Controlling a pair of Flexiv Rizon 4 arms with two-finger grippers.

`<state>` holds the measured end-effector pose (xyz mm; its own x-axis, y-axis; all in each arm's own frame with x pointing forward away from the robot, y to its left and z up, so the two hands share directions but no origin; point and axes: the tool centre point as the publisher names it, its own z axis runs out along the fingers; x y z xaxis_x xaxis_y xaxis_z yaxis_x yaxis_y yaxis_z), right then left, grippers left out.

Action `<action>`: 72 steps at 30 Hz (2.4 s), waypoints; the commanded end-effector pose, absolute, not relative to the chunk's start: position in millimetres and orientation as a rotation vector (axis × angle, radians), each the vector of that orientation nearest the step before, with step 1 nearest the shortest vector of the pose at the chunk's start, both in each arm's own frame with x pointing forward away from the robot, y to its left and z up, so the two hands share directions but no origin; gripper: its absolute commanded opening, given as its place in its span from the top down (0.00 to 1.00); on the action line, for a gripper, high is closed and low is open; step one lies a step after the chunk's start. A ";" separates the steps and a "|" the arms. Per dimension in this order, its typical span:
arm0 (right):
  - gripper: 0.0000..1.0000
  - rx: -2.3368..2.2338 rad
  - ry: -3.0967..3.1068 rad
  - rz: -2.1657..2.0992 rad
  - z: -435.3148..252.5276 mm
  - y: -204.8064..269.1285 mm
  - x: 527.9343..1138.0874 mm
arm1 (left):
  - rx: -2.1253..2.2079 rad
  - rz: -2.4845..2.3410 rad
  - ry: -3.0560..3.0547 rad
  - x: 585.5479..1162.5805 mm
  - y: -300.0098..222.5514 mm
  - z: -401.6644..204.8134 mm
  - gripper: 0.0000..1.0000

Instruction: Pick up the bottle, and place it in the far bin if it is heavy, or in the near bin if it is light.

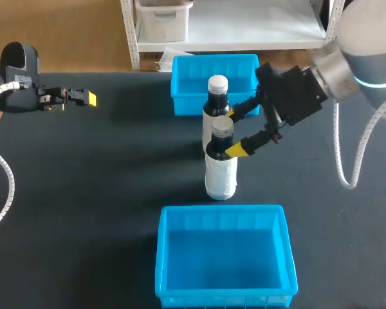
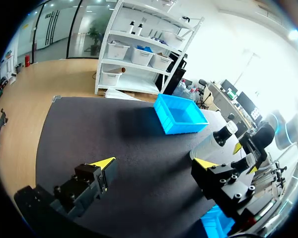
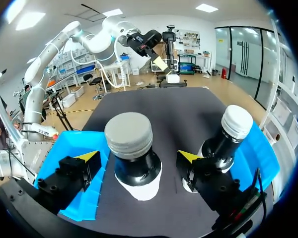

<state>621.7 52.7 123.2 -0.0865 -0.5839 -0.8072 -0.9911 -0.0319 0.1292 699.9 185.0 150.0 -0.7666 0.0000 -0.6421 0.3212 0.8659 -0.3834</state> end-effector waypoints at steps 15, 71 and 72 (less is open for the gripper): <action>0.00 -1.644 1.716 0.987 120.2 71.1 616.6 | 0.231 -0.636 2.374 699.9 185.0 150.0 0.00; 0.00 -1.623 1.700 1.004 116.5 69.5 611.8 | 0.231 -0.636 2.374 699.9 185.0 150.0 0.00; 0.00 -1.622 1.700 1.004 116.6 69.4 611.8 | 0.231 -0.636 2.374 699.9 185.0 150.0 0.00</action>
<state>613.1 70.3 116.7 -0.0954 -0.5603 -0.8228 -0.9911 -0.0233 0.1308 699.9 185.0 150.0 -0.7666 0.0000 -0.6421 0.3212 0.8659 -0.3834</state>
